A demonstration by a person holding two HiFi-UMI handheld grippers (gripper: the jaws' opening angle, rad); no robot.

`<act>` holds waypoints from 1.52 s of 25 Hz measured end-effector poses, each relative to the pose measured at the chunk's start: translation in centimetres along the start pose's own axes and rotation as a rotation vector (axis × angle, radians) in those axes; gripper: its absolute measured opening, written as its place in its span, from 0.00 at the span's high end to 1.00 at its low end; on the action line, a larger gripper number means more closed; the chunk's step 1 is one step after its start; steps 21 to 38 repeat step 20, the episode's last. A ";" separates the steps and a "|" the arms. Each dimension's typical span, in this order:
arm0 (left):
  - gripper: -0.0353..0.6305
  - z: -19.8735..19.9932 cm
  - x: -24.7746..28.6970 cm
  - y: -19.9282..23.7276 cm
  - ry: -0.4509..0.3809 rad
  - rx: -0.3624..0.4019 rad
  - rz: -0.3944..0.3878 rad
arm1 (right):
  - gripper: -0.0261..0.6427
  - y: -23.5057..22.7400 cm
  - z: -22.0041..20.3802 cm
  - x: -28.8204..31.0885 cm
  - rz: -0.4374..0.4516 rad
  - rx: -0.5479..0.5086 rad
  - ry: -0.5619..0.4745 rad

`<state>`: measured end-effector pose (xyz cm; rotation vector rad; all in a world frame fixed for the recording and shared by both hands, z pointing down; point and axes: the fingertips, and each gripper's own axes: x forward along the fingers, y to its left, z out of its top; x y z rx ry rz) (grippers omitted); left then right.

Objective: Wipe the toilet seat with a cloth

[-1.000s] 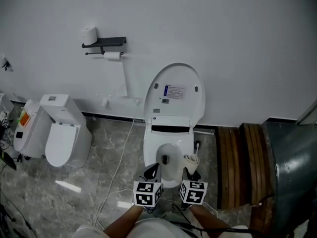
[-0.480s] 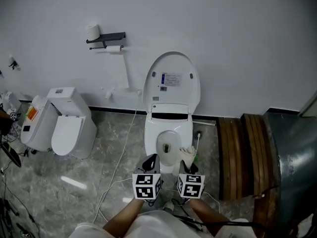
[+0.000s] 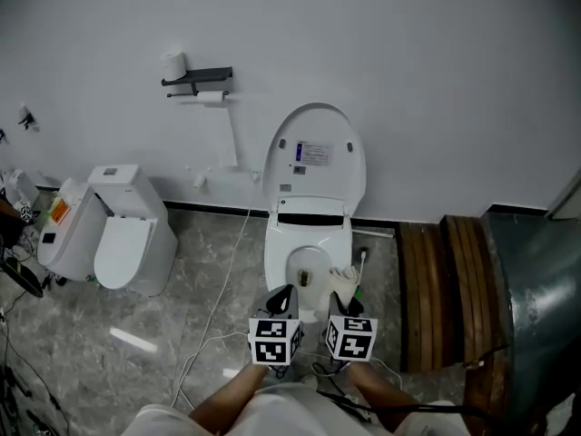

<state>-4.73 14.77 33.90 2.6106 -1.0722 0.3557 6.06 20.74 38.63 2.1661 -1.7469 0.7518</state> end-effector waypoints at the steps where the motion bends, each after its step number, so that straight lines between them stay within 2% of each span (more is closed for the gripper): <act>1: 0.93 0.2 0.3 0.1 -0.002 0.000 0.000 | 0.80 0.0 0.3 0.2 -0.002 0.001 0.000; 20: 0.93 2.4 2.9 4.0 -0.026 -0.015 0.064 | 0.80 0.5 2.5 3.3 0.010 0.001 0.015; 38: 0.93 2.4 2.9 4.0 -0.026 -0.015 0.064 | 0.80 0.5 2.5 3.3 0.010 0.001 0.015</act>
